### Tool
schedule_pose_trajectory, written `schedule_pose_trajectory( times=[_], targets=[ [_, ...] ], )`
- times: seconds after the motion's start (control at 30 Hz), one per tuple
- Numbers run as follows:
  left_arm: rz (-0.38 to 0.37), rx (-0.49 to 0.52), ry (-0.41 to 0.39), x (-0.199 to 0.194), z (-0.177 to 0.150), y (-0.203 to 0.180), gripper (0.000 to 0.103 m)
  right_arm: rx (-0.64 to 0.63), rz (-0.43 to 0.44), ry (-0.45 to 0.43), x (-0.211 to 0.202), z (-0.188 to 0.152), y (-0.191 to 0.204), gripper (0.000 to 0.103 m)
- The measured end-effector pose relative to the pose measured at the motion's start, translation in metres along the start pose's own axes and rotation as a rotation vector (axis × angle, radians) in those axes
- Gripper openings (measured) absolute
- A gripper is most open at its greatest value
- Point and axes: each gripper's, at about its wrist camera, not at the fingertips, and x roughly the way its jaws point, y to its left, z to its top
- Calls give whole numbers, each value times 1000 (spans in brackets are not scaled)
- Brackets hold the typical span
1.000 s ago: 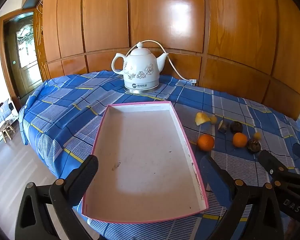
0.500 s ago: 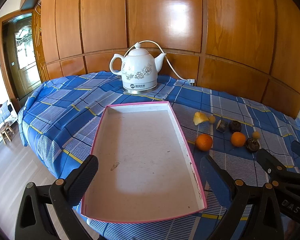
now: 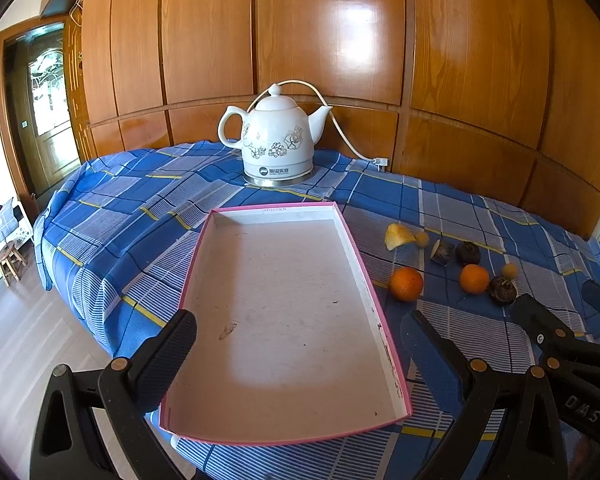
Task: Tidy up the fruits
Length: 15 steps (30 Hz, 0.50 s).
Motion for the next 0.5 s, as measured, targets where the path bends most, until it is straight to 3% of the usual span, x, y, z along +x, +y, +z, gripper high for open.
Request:
schedule_pose_trajectory(
  times=[0.5],
  targets=[
    [0, 9, 6, -1, -2, -5, 103, 5, -13, -51, -11, 5, -3, 103]
  ],
)
